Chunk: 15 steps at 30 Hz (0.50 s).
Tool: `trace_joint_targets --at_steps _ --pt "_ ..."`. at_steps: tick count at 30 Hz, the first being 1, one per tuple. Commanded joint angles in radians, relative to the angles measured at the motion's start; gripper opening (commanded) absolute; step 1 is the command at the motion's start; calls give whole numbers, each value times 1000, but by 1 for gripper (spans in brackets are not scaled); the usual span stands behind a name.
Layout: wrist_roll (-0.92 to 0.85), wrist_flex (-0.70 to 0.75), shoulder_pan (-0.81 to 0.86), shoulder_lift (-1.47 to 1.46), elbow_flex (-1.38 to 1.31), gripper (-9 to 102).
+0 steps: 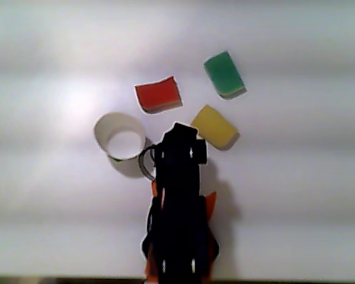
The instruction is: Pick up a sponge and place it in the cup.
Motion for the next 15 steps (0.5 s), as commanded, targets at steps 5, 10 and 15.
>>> trace_joint_targets --at_steps 5,10,15 --pt "-164 9 -8 -368 -413 0" --pt "-225 5 -41 -574 -595 0" --pt "-238 -17 -94 -732 -709 0"
